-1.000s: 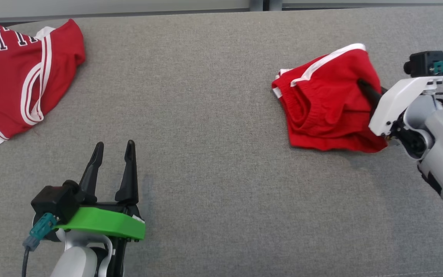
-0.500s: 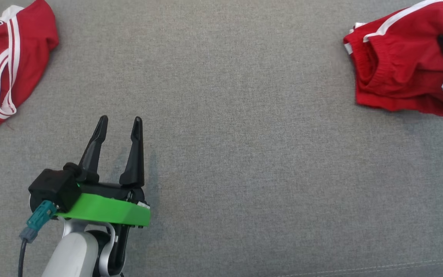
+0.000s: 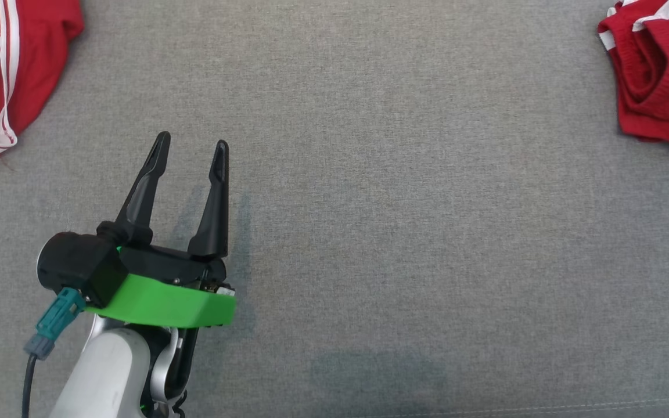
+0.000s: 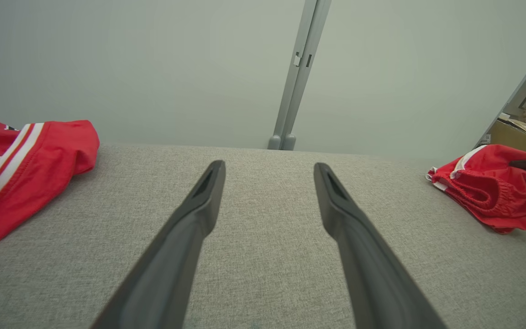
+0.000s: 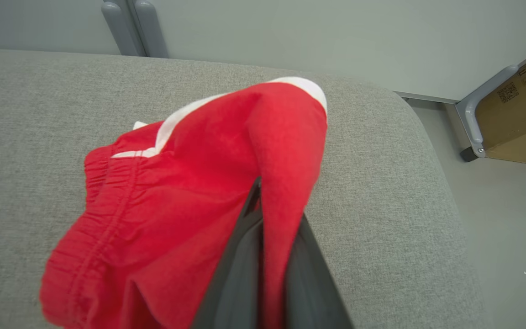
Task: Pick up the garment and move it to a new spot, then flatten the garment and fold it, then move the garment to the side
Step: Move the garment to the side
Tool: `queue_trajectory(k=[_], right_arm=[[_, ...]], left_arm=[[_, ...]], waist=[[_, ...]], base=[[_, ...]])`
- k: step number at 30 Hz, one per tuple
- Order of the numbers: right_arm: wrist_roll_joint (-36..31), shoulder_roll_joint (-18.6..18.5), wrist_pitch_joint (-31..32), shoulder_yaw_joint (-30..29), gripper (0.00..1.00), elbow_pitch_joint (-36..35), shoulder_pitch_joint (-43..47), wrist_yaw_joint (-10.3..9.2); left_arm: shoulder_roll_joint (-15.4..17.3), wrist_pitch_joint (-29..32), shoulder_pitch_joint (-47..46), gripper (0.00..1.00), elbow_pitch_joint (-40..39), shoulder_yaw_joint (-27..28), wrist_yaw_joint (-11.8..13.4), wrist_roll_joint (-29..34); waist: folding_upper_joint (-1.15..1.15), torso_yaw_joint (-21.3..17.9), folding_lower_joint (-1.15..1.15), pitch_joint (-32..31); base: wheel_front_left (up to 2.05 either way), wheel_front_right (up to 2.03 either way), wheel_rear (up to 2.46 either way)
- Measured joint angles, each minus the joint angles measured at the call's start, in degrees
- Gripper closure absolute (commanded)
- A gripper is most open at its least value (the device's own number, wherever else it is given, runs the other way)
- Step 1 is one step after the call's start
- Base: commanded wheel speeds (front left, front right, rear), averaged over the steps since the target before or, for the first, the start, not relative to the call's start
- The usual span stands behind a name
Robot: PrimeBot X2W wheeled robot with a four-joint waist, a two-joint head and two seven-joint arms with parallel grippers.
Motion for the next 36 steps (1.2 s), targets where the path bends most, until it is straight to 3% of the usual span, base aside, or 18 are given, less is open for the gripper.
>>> queue_trajectory(k=[10,14,15,16,28,36], right_arm=[[-3.9,-1.1,-1.0,2.2,1.00,2.2,-0.5,-3.52],[-4.2,-1.0,-1.5,2.2,0.55,3.5,-0.5,-4.88],[-4.2,-0.9,-1.5,2.2,0.14,3.8,-0.5,-5.30],[-4.1,-0.7,-1.5,2.2,0.00,4.1,-0.5,-5.36],[-3.1,0.7,-2.5,1.5,0.00,6.4,-0.2,-6.32],[-3.1,0.2,-3.0,1.4,0.00,8.5,0.9,-8.31]], left_arm=[[0.3,1.1,0.0,0.00,-1.3,-0.3,-0.1,0.5],[0.7,1.5,0.0,0.00,-1.4,0.1,-0.1,0.5],[0.8,1.5,0.0,0.00,-1.4,0.1,-0.1,0.5],[0.8,1.6,0.0,0.00,-1.5,0.1,-0.1,0.5],[1.6,2.5,0.1,0.00,-2.2,0.4,0.1,0.6],[1.8,3.0,0.1,0.00,-2.9,0.5,0.1,0.9]], waist=[[0.00,2.2,0.00,1.8],[0.00,2.7,0.00,2.4],[0.00,2.7,0.00,2.5],[0.00,2.8,0.00,2.5],[0.00,2.0,0.00,2.5],[0.00,1.2,0.00,2.3]], base=[[0.00,0.00,0.00],[0.00,0.00,0.00],[0.00,0.00,0.00],[0.00,0.00,0.00],[0.00,0.00,0.00],[0.00,0.00,0.00]])
